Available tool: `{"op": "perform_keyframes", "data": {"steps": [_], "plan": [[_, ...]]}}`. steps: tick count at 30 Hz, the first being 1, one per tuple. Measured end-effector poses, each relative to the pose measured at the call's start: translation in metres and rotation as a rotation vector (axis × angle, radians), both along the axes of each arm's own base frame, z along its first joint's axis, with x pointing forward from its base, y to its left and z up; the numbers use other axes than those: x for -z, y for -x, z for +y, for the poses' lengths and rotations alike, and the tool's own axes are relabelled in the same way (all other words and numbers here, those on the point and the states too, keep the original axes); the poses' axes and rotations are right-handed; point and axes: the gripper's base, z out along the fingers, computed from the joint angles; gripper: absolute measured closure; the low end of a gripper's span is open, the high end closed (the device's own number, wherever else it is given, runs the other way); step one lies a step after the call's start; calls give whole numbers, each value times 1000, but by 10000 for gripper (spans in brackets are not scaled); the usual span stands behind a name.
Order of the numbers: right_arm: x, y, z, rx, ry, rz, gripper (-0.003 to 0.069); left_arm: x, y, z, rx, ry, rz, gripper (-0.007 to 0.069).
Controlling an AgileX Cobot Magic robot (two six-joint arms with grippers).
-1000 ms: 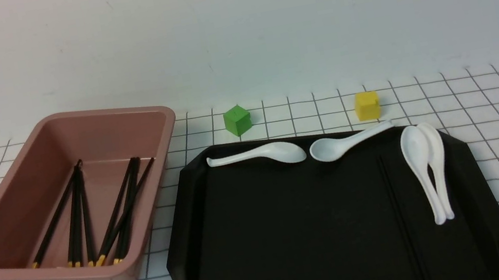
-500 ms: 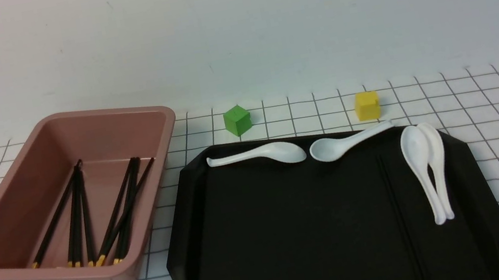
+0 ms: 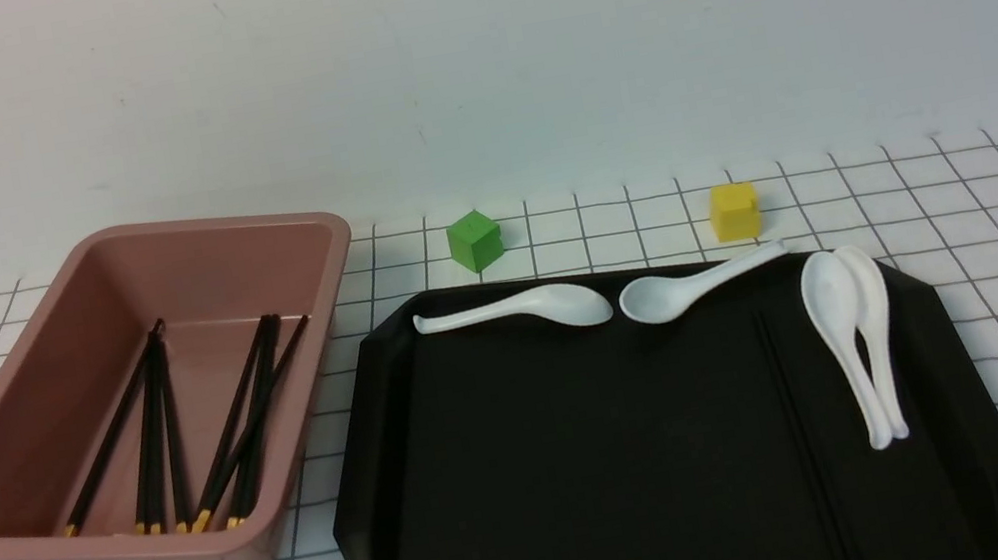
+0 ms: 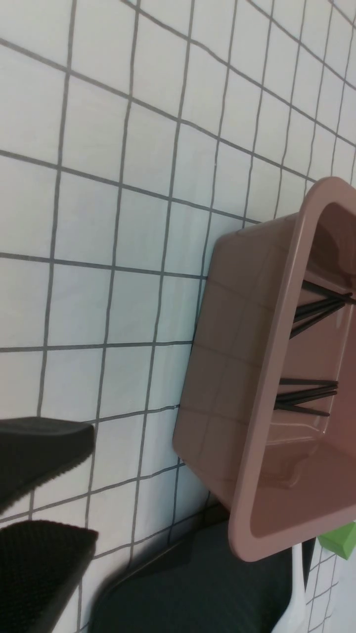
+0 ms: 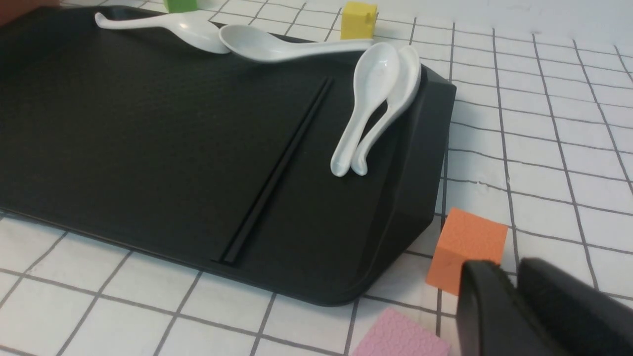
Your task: On white black tablecloth take chopsticks from black tray and put them in box.
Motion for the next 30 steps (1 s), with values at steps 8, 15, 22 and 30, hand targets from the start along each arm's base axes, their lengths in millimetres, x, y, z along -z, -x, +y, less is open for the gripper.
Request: {"op": "perform_keyframes", "data": {"steps": [8,15,22,30], "plan": [[0,0,0,0,0,0,531,0,0,0,0,0,0,386],[0,0,0,0,0,0,522,0,0,0,0,0,0,386],[0,0,0,0,0,0,519,0,0,0,0,0,0,386],[0,0,0,0,0,0,514,0,0,0,0,0,0,386]]}}
